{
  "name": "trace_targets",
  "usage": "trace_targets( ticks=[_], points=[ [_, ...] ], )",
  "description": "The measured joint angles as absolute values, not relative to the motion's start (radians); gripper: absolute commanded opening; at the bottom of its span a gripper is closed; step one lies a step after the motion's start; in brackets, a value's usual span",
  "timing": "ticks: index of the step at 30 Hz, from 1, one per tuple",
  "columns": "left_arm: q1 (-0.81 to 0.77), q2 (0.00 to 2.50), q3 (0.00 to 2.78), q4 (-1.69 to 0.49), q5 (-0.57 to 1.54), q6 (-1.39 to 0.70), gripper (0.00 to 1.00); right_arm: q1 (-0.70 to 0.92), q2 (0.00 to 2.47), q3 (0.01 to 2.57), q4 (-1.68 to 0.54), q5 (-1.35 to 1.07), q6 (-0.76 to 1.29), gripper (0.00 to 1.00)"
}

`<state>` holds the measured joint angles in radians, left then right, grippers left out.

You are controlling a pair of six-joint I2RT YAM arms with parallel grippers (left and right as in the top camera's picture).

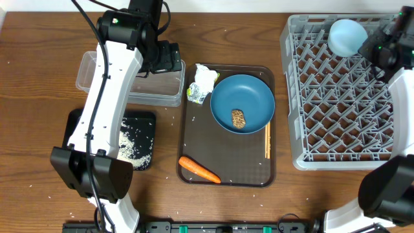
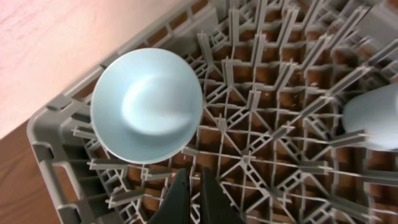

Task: Sort waste into correct bins and load items into the dishwasher rack
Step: 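Lower the light-blue bowl into the rack corner and release with right gripper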

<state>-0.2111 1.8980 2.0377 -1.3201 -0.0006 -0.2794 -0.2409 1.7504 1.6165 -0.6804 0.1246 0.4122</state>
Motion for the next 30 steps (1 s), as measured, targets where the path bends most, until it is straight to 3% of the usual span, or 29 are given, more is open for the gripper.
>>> trace_targets(
  ticks=[3,4,8,12,22,28,30],
  points=[
    [-0.211,1.898,2.038,-1.32,0.0,-0.279,0.98,-0.201,1.747,1.62,-0.694,0.171,0.405,0.02],
    [-0.211,1.898,2.038,-1.32,-0.001,-0.279,0.98,-0.195,1.753,1.62,-0.695,0.179,0.406,0.07],
    [-0.211,1.898,2.038,-1.32,0.0,-0.279,0.98,-0.2,1.777,1.619,-0.682,0.191,0.496,0.47],
    [-0.211,1.898,2.038,-1.32,0.0,-0.279,0.98,-0.248,1.8,1.619,-0.608,0.139,0.597,0.58],
    [-0.211,1.898,2.037,-1.32,0.0,-0.279,0.98,-0.317,1.912,1.619,-0.524,-0.007,0.78,0.56],
    [-0.211,1.898,2.038,-1.32,-0.001,-0.279,0.98,-0.317,2.003,1.619,-0.51,-0.08,0.828,0.46],
    [-0.211,1.898,2.038,-1.32,0.0,-0.279,0.98,-0.317,2.024,1.619,-0.503,-0.093,0.841,0.38]
  ],
)
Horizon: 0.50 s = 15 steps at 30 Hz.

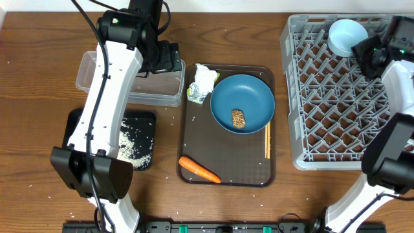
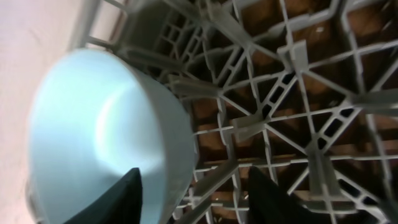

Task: Sort waste into correct bins and load items into the dishwasher rack
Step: 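Lower the light-blue bowl into the rack corner and release with right gripper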

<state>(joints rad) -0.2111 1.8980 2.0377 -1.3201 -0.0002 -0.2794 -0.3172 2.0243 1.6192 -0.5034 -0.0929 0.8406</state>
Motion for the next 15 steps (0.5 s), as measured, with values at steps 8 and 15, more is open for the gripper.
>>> trace_targets(
  ticks=[8,15],
  points=[
    [-0.211,1.898,2.037,-1.32,-0.001,-0.279,0.98,-0.317,2.085,1.619,-0.466,-0.13,0.867,0.12],
    [-0.211,1.898,2.038,-1.32,0.0,-0.279,0.98,-0.31,2.102,1.621,-0.449,-0.145,0.876,0.07]
  ],
)
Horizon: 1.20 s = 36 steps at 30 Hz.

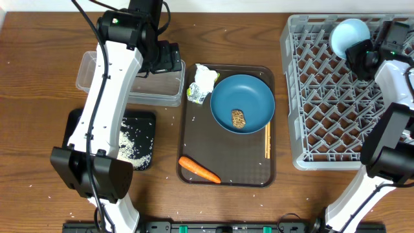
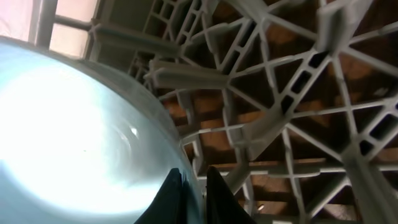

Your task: Sort waste into correct bins and load items into the dishwasher rack

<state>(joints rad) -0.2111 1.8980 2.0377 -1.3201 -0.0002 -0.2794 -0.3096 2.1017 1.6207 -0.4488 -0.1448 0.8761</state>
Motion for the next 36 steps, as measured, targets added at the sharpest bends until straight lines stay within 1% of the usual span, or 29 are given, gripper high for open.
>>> trace_targets(
  ticks=[3,9,19,29,36],
  points=[
    [-0.211,1.898,2.038,-1.32,-0.001,-0.279,0.98,-0.308,2.107,1.621,-0.413,-0.142,0.857,0.01],
    [-0.211,1.898,2.038,-1.32,0.0,-0.279,0.98,-0.308,2.111,1.621,-0.398,-0.138,0.82,0.01],
    [-0.211,1.898,2.038,-1.32,-0.001,-0.279,0.98,-0.308,2.101,1.621,-0.407,-0.139,0.7,0.01],
    [-0.211,1.898,2.038,-1.32,0.0,-0.279,0.98,-0.308,1.972,1.621,-0.524,-0.069,0.635,0.01],
    [-0.211,1.898,2.037,-1.32,0.0,-0.279,0.98,-0.308,1.874,1.62,-0.693,0.078,0.561,0.01]
  ],
)
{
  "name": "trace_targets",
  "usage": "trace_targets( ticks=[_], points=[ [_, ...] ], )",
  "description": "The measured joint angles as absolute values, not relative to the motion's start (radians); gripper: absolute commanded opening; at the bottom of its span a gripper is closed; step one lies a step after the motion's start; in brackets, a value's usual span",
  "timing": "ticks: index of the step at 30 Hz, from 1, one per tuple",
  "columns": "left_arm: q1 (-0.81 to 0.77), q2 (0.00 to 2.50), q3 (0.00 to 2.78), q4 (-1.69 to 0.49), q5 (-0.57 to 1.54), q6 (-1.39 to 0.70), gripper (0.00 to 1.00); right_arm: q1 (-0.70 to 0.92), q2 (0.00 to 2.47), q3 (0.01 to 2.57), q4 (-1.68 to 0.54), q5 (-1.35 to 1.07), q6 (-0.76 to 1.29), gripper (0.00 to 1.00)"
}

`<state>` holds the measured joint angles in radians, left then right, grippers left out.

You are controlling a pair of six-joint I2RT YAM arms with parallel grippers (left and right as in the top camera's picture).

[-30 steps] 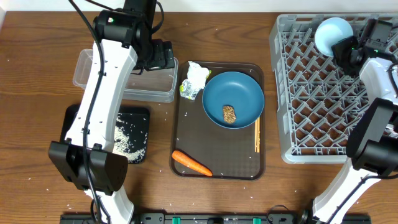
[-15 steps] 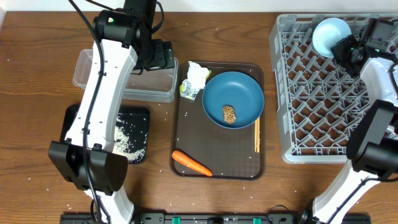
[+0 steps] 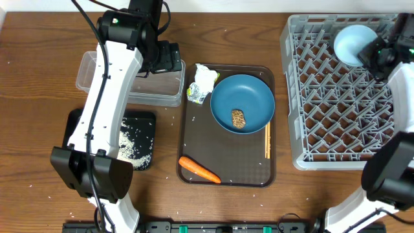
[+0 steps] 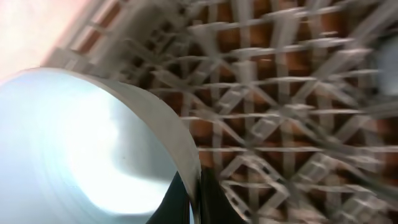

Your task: Sort waste into correct bins and load items into the dishwasher rack

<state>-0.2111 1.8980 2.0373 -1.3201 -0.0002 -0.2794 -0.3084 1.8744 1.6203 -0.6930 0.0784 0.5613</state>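
A pale blue bowl [image 3: 353,43] [image 4: 93,143] is at the far end of the grey dishwasher rack [image 3: 336,110] [image 4: 280,118]. My right gripper [image 3: 375,55] [image 4: 194,186] is shut on the bowl's rim, one finger inside and one outside. A dark blue plate [image 3: 242,102] carrying a brown food scrap [image 3: 238,118] lies on the brown tray [image 3: 226,180], along with a carrot [image 3: 199,170], a crumpled wrapper [image 3: 203,84] and a chopstick [image 3: 268,140]. My left gripper [image 3: 165,58] hangs over the clear container [image 3: 123,87]; its jaws do not show.
A black bin [image 3: 132,139] sprinkled with white crumbs sits at the left front, below the clear container. The rack fills the right side up to the table's edge. Crumbs dot the wooden table [image 3: 39,97].
The right gripper, still shut on the bowl's rim, has moved a little to the right and nearer with the bowl. The left arm and the tray items are unchanged.
First the bowl lay at the rack's far end with my right gripper shut and apart from it. Then the gripper was open astride the bowl's rim. Then it was shut on the rim, and now it holds the bowl slightly further right.
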Motion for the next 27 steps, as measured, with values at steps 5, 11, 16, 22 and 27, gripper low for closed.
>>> trace_targets(
  ticks=[5,11,16,22,27],
  points=[
    [-0.211,1.898,2.038,-1.32,-0.001,-0.279,0.98,-0.285,1.791,1.62,-0.788,0.273,0.469,0.01],
    [-0.211,1.898,2.038,-1.32,-0.001,-0.279,0.98,-0.139,1.724,1.621,-0.863,0.546,0.362,0.01],
    [-0.211,1.898,2.038,-1.32,-0.001,-0.279,0.98,0.013,1.735,1.62,-0.868,0.783,0.289,0.01],
    [-0.211,1.898,2.037,-1.32,0.0,-0.279,0.98,0.109,1.776,1.62,-0.791,0.981,0.165,0.01],
    [-0.211,1.898,2.038,-1.32,0.0,-0.279,0.98,0.104,1.843,1.62,-0.661,1.1,0.041,0.01]
  ],
)
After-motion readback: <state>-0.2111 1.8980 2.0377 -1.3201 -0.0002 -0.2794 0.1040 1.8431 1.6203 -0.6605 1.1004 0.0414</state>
